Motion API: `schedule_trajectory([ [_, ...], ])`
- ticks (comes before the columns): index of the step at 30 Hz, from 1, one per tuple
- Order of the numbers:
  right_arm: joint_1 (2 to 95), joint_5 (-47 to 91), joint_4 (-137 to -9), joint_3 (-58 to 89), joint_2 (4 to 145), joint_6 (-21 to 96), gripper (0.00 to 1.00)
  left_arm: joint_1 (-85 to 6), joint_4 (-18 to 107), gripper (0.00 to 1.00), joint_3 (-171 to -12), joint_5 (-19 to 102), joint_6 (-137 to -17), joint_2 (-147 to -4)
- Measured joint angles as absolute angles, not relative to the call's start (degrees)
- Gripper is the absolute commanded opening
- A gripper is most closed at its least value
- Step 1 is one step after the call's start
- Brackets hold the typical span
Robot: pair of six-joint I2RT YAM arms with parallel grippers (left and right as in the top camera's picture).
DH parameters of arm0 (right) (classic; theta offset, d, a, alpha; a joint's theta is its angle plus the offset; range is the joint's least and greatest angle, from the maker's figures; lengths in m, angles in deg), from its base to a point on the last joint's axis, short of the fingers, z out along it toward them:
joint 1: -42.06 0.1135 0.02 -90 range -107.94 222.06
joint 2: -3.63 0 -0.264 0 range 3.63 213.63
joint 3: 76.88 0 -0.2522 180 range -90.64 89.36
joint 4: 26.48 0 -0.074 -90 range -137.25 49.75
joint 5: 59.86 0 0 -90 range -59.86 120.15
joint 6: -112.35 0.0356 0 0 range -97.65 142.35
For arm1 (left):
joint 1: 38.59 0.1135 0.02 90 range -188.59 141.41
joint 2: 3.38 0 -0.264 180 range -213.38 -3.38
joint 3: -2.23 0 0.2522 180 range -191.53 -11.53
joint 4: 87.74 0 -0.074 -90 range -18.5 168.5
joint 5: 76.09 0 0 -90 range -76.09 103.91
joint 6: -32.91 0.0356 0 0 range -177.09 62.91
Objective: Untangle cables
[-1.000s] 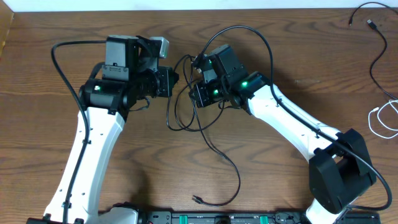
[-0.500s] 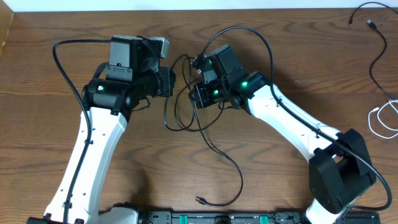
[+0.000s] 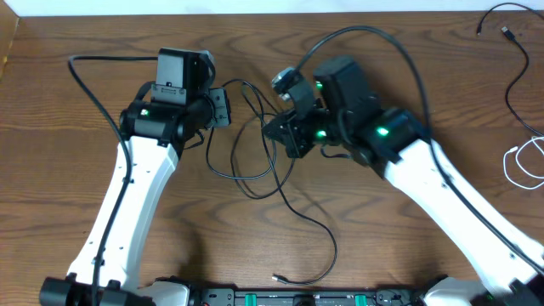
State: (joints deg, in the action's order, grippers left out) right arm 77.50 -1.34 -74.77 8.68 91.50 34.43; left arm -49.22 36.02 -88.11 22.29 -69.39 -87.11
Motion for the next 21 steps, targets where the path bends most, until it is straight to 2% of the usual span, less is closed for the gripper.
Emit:
schedule_trajectory([
  [7,76.25,-0.29,-74.94,8.68,84.25,33.86,0.01,-49.22,33.51,0.07,-88.11,22.1,-70.65,-90.84],
  [12,72.95,5.72,-77.04,8.68,80.95,36.59,0.01,-49.22,32.41,0.08,-88.11,22.07,-70.83,-92.44],
  [21,58.9,25.39,-91.34,8.76,72.86,48.5,0.01,-49.68,32.41,0.07,-88.11,21.96,-71.05,-92.48],
])
